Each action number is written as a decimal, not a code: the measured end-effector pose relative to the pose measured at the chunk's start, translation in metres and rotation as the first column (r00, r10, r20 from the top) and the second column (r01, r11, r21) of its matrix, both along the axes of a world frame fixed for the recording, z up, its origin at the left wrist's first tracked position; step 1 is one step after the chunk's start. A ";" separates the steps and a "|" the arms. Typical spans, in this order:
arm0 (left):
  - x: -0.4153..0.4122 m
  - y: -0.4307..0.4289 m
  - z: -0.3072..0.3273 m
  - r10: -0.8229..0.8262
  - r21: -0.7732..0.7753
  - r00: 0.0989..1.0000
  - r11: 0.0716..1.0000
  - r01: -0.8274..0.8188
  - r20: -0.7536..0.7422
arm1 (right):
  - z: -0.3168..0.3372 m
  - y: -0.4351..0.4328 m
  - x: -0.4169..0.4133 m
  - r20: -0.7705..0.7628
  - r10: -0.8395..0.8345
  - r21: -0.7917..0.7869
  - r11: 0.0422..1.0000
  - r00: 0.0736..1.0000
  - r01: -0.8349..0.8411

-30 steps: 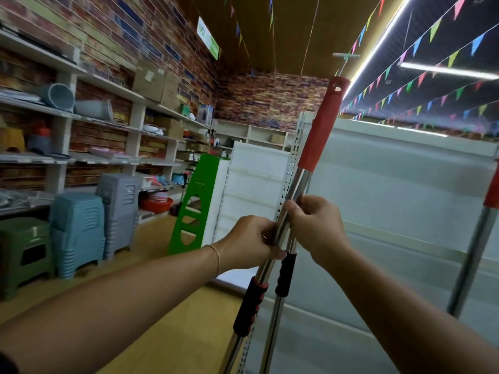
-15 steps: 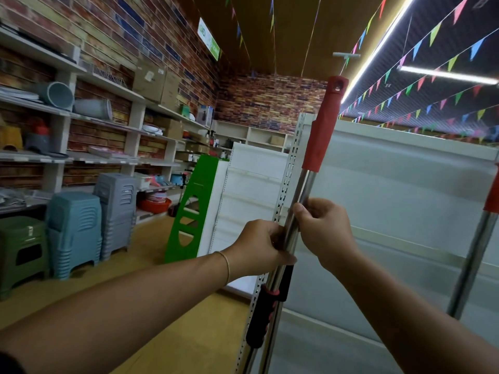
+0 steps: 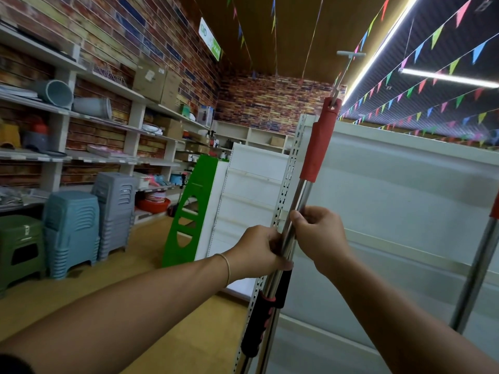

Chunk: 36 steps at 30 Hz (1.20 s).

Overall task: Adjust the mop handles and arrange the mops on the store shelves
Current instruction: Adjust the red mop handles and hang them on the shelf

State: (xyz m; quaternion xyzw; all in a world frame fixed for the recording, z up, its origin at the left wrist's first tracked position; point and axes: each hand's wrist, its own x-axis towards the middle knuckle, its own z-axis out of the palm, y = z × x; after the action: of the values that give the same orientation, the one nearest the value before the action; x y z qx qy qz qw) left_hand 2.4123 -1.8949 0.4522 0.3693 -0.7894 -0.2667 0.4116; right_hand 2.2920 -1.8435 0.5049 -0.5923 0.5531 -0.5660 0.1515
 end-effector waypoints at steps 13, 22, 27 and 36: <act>-0.029 -0.041 0.005 0.044 0.069 0.995 0.996 -0.050 0.092 | 0.001 -0.054 -0.021 -0.056 -0.030 0.079 0.996 0.998 0.034; -0.059 -0.077 0.004 0.119 0.087 0.991 0.988 -0.124 0.063 | 0.003 -0.098 -0.039 -0.062 -0.056 0.100 0.993 0.997 0.062; -0.066 -0.090 0.004 0.108 0.102 0.993 0.988 -0.112 0.039 | 0.001 -0.112 -0.046 -0.074 -0.077 0.086 0.993 0.994 0.083; -0.068 -0.093 0.001 0.072 0.107 0.997 0.991 -0.074 0.026 | -0.005 -0.116 -0.050 -0.037 -0.071 0.060 0.996 0.997 0.073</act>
State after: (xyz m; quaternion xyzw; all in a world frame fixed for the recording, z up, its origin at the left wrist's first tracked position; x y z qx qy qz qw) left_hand 2.3443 -1.9876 0.4529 0.4227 -0.7643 -0.2894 0.3917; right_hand 2.2417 -1.9595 0.5001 -0.5769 0.5936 -0.5436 0.1393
